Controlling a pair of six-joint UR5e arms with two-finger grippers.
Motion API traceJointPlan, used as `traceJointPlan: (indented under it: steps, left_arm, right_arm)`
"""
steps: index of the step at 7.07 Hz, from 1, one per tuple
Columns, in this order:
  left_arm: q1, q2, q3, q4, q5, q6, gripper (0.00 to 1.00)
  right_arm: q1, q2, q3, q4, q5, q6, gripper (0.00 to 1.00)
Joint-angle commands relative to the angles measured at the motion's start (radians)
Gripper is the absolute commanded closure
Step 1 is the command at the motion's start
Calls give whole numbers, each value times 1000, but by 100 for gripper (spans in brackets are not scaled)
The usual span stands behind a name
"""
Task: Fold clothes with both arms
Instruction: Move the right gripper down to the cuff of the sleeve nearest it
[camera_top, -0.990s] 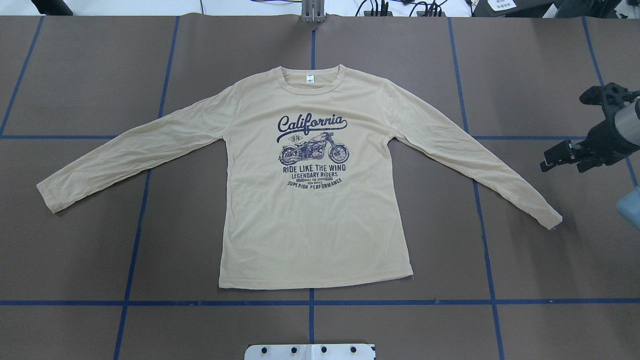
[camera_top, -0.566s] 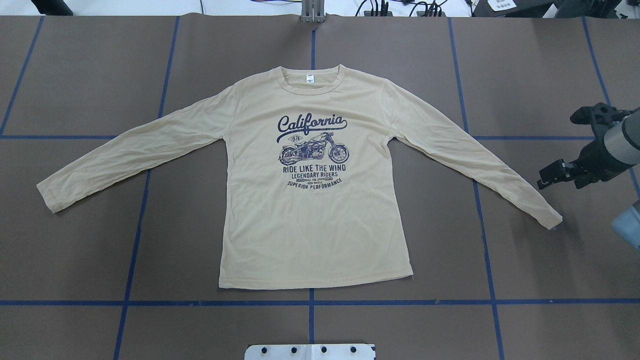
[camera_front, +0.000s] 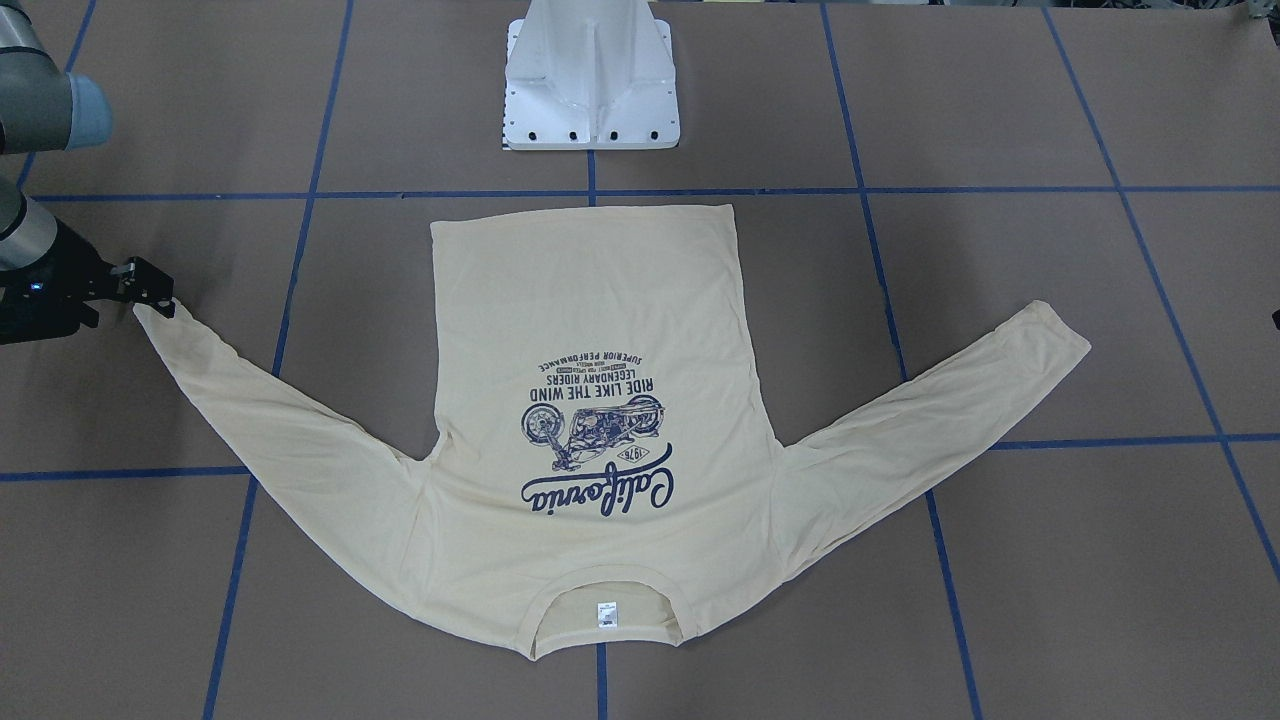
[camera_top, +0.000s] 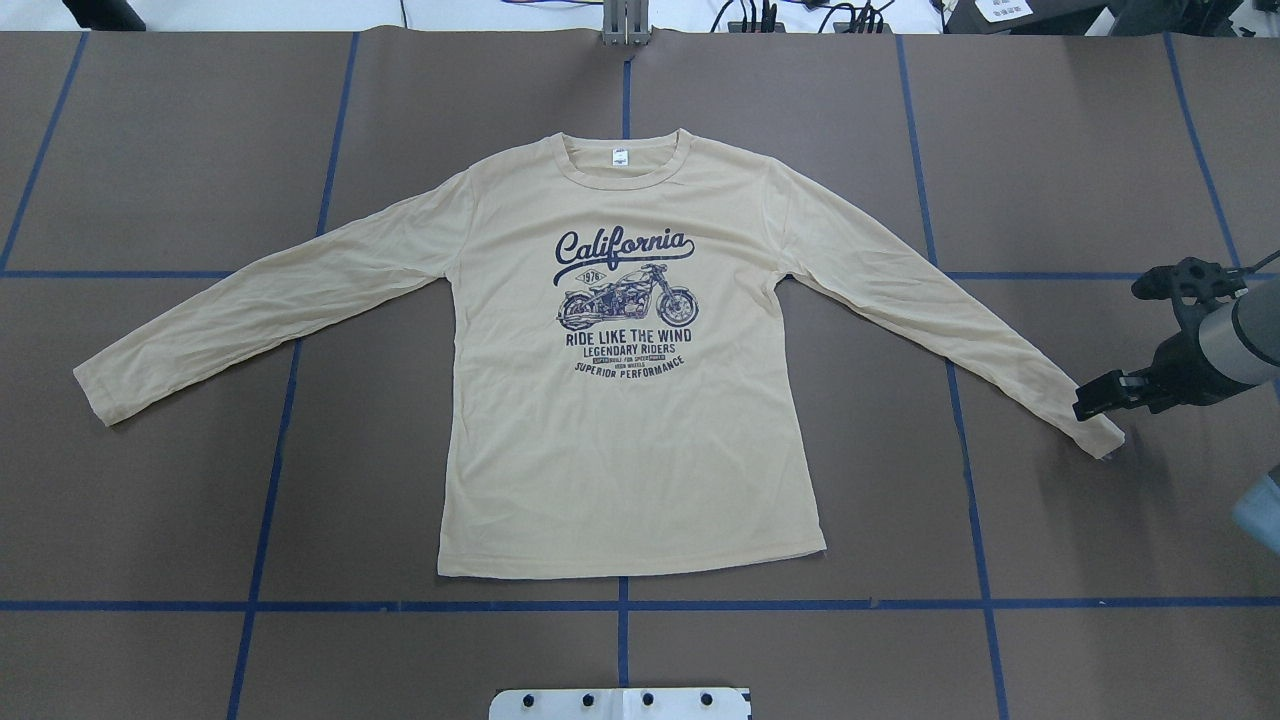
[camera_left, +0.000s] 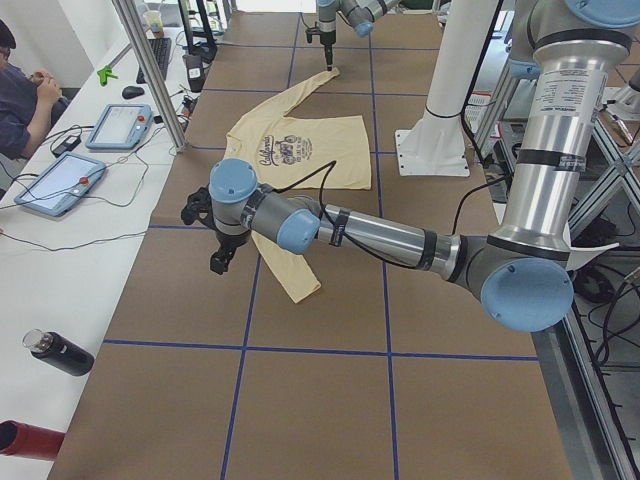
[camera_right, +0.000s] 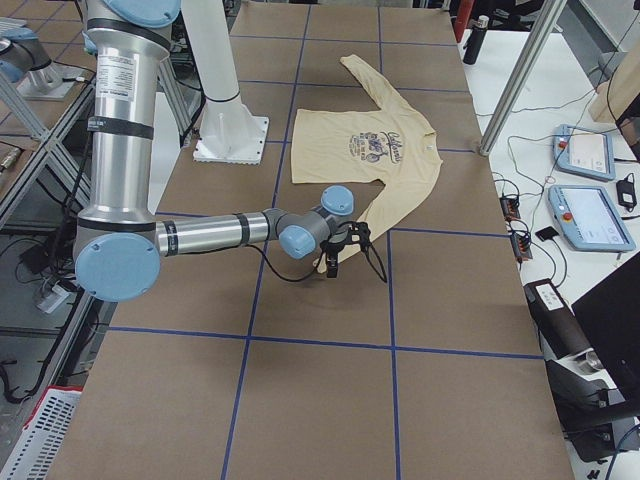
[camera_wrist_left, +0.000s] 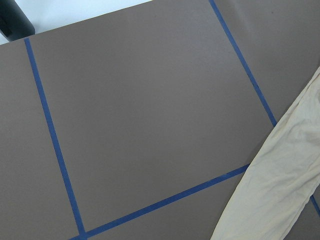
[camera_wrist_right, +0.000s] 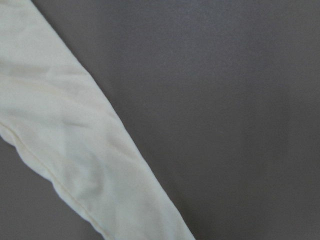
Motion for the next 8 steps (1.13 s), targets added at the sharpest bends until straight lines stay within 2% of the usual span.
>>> traceJointPlan:
  steps: [1, 4, 8]
  left_arm:
    - [0, 3, 4, 0, -1, 3, 1]
    - [0, 3, 1, -1, -3, 0, 1]
    - [-2, 4, 1, -1, -3, 0, 1]
  right_arm:
    - [-27, 0, 1, 12, -7, 31, 12]
    - [-26, -3, 1, 10, -7, 31, 26]
    - [-25, -18, -5, 7, -1, 31, 26]
